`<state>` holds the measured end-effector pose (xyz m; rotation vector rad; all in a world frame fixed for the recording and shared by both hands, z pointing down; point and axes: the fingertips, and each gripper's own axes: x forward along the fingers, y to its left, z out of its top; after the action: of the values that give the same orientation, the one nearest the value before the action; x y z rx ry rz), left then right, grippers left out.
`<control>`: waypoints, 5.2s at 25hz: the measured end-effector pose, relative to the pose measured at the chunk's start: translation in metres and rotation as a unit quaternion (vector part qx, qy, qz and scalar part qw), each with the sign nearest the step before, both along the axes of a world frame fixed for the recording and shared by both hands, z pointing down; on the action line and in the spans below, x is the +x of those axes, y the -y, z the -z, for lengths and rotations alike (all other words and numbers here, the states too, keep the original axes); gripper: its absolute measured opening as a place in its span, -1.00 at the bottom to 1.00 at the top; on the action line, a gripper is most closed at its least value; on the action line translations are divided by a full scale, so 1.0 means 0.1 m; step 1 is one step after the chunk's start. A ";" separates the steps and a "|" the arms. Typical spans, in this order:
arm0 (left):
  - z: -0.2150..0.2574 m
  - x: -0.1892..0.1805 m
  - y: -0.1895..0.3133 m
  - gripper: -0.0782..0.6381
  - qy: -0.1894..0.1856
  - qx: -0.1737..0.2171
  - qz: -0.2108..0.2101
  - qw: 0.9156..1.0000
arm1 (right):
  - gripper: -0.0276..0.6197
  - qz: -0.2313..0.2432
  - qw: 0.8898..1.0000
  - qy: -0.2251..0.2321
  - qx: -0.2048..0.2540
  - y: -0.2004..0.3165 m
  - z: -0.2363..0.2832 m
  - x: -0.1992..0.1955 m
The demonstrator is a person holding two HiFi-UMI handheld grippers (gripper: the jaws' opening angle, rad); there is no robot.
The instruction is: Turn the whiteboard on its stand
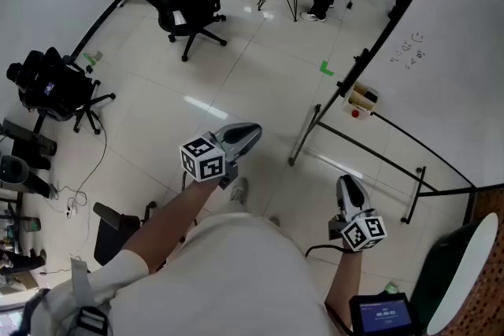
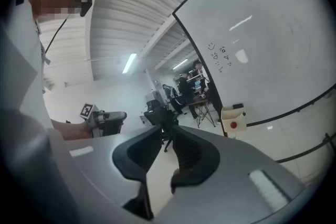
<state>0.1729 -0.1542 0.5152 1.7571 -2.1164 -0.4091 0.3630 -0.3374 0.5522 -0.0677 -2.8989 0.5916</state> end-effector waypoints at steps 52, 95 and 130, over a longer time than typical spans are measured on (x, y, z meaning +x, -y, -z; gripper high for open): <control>-0.46 -1.32 0.74 -0.55 0.017 -0.005 -0.148 0.989 | -0.73 -0.170 0.978 -0.049 0.114 0.55 0.06 -1.06; -0.28 -1.74 2.18 -0.45 0.072 -0.023 -0.203 0.976 | -0.73 -0.206 0.967 0.000 0.151 1.69 0.29 -1.82; 0.07 -1.89 3.19 -0.35 0.135 0.021 -0.424 0.895 | -0.73 -0.416 0.895 -0.002 0.158 1.63 0.35 -1.91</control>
<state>-0.0166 -0.4732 0.5083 2.6402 -1.2605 0.0429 0.1725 -0.5002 0.5171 1.2552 -2.8635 0.1948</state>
